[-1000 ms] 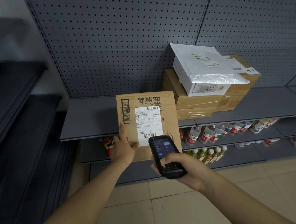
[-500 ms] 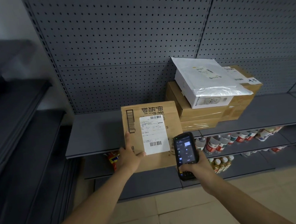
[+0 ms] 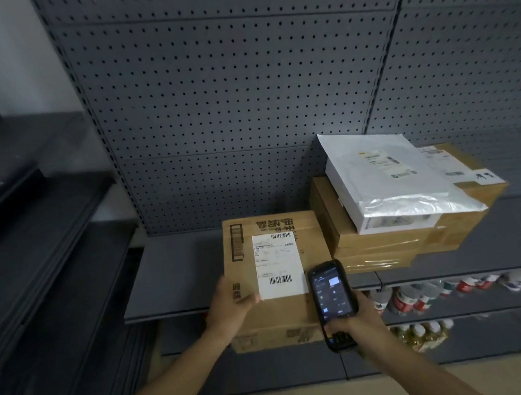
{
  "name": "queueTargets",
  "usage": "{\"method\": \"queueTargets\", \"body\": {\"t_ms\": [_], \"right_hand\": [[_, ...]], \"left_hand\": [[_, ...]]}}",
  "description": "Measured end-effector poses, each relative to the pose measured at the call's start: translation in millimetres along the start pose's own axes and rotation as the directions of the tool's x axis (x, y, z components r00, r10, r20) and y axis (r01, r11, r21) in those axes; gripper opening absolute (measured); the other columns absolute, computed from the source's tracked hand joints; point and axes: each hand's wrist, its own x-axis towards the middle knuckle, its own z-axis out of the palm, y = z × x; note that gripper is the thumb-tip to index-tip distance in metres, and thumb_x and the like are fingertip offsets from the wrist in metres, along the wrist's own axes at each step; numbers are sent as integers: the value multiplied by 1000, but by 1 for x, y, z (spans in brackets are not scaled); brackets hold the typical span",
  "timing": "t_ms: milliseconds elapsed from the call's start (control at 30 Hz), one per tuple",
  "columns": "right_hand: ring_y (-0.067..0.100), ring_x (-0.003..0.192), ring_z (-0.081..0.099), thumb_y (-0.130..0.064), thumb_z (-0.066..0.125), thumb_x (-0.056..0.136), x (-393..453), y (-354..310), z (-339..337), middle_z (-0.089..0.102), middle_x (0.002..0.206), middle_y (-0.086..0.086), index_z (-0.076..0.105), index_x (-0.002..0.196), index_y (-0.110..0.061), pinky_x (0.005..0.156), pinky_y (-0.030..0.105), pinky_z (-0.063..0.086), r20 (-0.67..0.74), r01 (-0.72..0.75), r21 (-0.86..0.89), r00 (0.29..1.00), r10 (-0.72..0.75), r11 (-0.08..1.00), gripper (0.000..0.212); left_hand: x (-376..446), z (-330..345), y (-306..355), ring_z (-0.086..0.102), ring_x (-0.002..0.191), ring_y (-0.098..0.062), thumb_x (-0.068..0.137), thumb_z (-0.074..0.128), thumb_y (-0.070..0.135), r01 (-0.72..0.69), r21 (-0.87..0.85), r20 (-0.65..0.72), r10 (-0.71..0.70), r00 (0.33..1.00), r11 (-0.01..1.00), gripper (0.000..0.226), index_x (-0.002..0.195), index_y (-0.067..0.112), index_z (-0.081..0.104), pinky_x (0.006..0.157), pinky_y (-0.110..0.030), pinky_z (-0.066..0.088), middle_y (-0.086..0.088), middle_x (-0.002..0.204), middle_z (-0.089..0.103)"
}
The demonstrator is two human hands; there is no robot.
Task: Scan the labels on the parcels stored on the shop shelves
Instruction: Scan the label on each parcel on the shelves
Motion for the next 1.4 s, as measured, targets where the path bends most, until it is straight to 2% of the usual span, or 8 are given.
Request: {"method": "queueTargets", "body": {"t_ms": [133, 333, 633, 733, 833, 1100, 1300, 1400], "right_hand": [[14, 87, 59, 15, 73, 63, 21, -11, -12, 64, 98, 3, 45, 124, -13, 64, 25, 46, 28, 20, 30, 999, -21, 999, 73], [16, 93, 63, 8, 75, 55, 48, -23, -15, 67, 102, 2, 46, 127, -17, 70, 27, 49, 68, 68, 6, 995, -68, 998, 81], [12, 88, 57, 13, 72, 66, 95, -62, -11, 60, 97, 0, 40, 121, -18, 65, 25, 44, 3, 77, -19, 997, -77, 997, 70], [15, 94, 57, 9, 77, 63, 114, -66, -9, 59, 99, -4, 42, 125, -15, 80, 30, 47, -29, 53, -64, 998, -55, 997, 75], [16, 97, 56, 9, 79, 62, 125, -74, -4, 59, 97, -7, 45, 119, -16, 87, 31, 45, -47, 49, -95, 997, -53, 994, 71], [16, 96, 58, 6, 80, 60, 136, -79, 4, 61, 100, -4, 47, 121, -16, 78, 26, 45, -84, 52, -147, 994, -65, 988, 72], [0, 88, 53, 0, 82, 63, 130, -85, 19, 55, 99, -15, 41, 116, -25, 65, 11, 41, -29, 101, -203, 994, -109, 974, 72], [3, 90, 55, 5, 81, 62, 129, -86, 28, 57, 102, -11, 42, 120, -22, 70, 15, 43, -29, 66, -135, 997, -71, 989, 74]], "left_hand": [[11, 5, 8, 61, 105, -11, 80, 77, 19, -11, -80, -43, 7, 999, 997, 51, 122, 26, 49, 80, -24, 47, 11, 112, 63], [34, 11, 21, 62, 101, -9, 82, 74, 16, -17, -106, -97, 7, 995, 994, 46, 121, 24, 51, 72, -21, 46, 9, 110, 65], [102, 12, 51, 58, 109, -10, 77, 75, 27, -70, 3, -40, 71, 997, 998, 59, 127, 36, 45, 81, -28, 49, 11, 119, 58], [120, 15, 54, 58, 107, -12, 79, 74, 26, -50, 3, -26, 50, 998, 999, 57, 127, 34, 44, 73, -24, 47, 10, 118, 56], [138, 17, 51, 58, 106, -15, 76, 75, 28, -35, 7, -27, 35, 999, 999, 61, 128, 34, 43, 80, -33, 51, 6, 121, 56], [150, 22, 48, 53, 100, -9, 82, 72, 23, -55, -17, -32, 55, 998, 998, 62, 134, 30, 40, 71, -23, 43, 4, 125, 48], [147, 30, 53, 49, 104, -10, 85, 70, 26, -72, -45, -69, 69, 995, 996, 68, 143, 27, 35, 78, -24, 44, 3, 132, 46], [145, 31, 54, 48, 105, -8, 87, 69, 27, -70, -56, -82, 65, 995, 996, 74, 149, 23, 29, 81, -24, 44, 1, 138, 45]]}}
